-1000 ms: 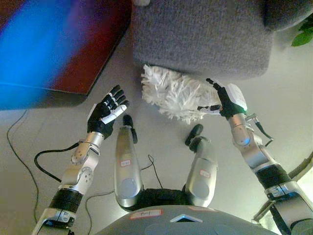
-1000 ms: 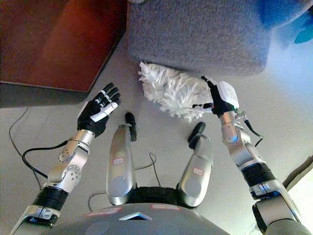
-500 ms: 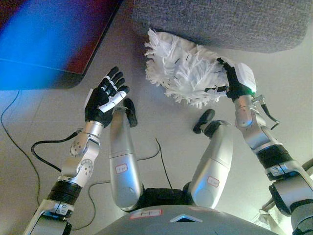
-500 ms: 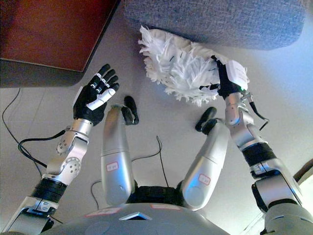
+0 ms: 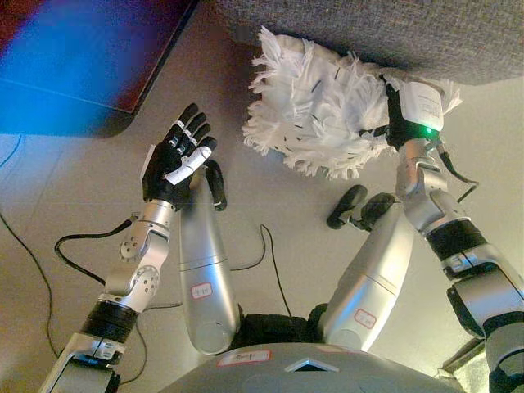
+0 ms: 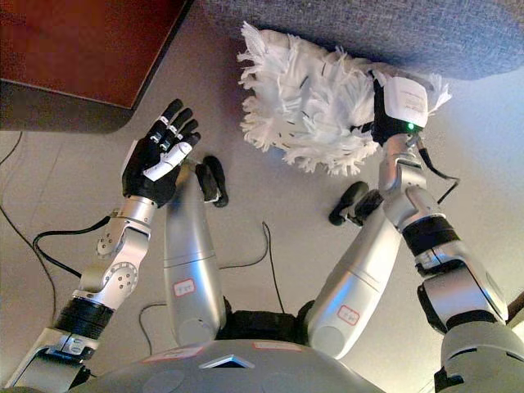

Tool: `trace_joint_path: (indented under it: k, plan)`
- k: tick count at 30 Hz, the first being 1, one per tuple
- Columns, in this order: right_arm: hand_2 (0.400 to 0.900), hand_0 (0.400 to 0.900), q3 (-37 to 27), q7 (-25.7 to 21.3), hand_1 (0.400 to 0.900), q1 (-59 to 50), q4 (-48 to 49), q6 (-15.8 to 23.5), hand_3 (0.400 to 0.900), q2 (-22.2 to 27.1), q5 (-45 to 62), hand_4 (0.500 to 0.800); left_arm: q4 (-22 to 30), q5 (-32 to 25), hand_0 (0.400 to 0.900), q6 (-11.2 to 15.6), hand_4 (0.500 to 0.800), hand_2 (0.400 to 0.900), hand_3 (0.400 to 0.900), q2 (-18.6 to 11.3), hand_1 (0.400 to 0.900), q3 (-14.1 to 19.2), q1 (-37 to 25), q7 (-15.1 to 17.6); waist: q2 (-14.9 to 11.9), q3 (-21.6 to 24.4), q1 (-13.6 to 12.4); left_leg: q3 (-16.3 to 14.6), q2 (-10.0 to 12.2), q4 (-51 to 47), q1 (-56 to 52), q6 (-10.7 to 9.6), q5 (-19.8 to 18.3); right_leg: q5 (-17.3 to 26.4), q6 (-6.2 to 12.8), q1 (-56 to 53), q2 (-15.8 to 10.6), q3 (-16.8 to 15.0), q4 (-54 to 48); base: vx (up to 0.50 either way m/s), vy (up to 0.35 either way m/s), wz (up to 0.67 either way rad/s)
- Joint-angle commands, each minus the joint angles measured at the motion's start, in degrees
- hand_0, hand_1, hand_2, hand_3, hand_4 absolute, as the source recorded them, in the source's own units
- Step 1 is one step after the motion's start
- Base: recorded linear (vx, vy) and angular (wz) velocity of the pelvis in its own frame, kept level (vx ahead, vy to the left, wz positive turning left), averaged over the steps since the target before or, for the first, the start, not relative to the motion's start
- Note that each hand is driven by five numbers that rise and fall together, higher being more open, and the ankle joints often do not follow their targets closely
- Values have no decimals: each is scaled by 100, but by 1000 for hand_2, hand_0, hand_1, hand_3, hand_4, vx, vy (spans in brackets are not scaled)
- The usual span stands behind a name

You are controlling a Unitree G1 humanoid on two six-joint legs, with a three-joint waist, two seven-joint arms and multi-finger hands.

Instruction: Pick up the pillow and put it on the sofa.

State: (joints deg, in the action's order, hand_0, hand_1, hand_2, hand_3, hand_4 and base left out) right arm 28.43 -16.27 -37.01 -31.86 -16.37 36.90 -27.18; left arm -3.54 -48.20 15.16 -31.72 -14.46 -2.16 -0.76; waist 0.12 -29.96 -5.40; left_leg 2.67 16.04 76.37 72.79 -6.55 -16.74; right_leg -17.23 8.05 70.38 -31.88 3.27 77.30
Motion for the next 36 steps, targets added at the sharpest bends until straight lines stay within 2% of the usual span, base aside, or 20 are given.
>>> trace_joint_path:
  k: [1, 3, 4, 9, 16, 22, 29, 33, 35, 36]
  plan:
    - [900, 900, 109, 621, 900, -565, -738, -512, 900, 22, 280, 800, 721, -114, 900, 222, 800, 900, 900, 41, 900, -62, -167, -251, 195, 16, -369, 330, 255, 777, -345, 66, -1032, 285, 13, 268, -32, -120, -179, 58, -38, 9]
    - [900, 900, 227, 893, 900, -753, -897, -678, 900, -76, 472, 800, 740, -73, 900, 140, 800, 900, 900, 51, 900, -80, -175, -252, 188, 16, -444, 372, 242, 796, -352, 67, -1016, 283, 4, 239, -54, -106, -149, 53, -57, 10]
    - [400, 400, 277, 1107, 400, -889, -1012, -789, 400, -130, 520, 500, 763, -63, 900, 84, 800, 900, 900, 48, 900, -91, -170, -281, 191, 16, -493, 392, 232, 806, -359, 64, -1002, 284, -2, 221, -65, -94, -127, 39, -48, 9]
    - [400, 400, 390, 1267, 400, -1213, -1299, -914, 400, -388, 845, 500, 801, 39, 900, -15, 800, 900, 900, 119, 900, -182, -149, -325, 233, 16, -609, 412, 197, 802, -403, 69, -952, 290, -34, 109, -101, -32, -127, 24, -17, 5]
    - [400, 400, 436, 1160, 400, -1297, -1383, -1070, 400, -589, 1108, 500, 835, 75, 900, -27, 800, 900, 900, 183, 900, -282, -104, -221, 265, 16, -663, 462, 193, 933, -414, 93, -972, 262, -65, 76, -107, -37, -3, 2, 0, 0]
    - [400, 400, 406, 998, 400, -1318, -1432, -1016, 400, -727, 1240, 500, 832, 105, 900, 10, 800, 900, 900, 247, 900, -386, -134, -106, 304, 16, -662, 449, 195, 936, -424, 110, -992, 249, -67, 61, -95, -25, -4, 3, 5, -1]
    - [400, 400, 288, 774, 400, -1199, -1128, -790, 400, -731, 1786, 500, 829, 129, 900, 35, 800, 900, 900, 310, 900, -410, -115, 51, 296, 16, -634, 412, 209, 850, -496, 120, -975, 244, -73, -51, -81, 33, -81, -1, 0, 0]
    - [400, 400, 87, 690, 400, -1056, -654, -444, 400, -626, 2098, 500, 799, 79, 900, 37, 800, 900, 900, 320, 900, -316, -15, 199, 254, 16, -586, 313, 226, 601, -707, 132, -900, 321, -64, -295, -33, 156, -354, -17, 2, -7]
    - [400, 400, -27, 660, 400, -941, -368, -281, 400, -571, 2153, 500, 752, -21, 900, 62, 800, 900, 900, 340, 900, -260, 29, 377, 222, 16, -557, 245, 254, 385, -882, 158, -830, 390, -58, -493, -1, 240, -573, -21, -7, -11]
    - [400, 400, -104, 574, 400, -835, -158, -76, 400, -520, 2138, 500, 711, -55, 900, 92, 800, 900, 900, 365, 900, -204, 44, 491, 191, 16, -527, 189, 290, 206, -1028, 175, -778, 453, -41, -645, 19, 293, -753, -15, -16, -11]
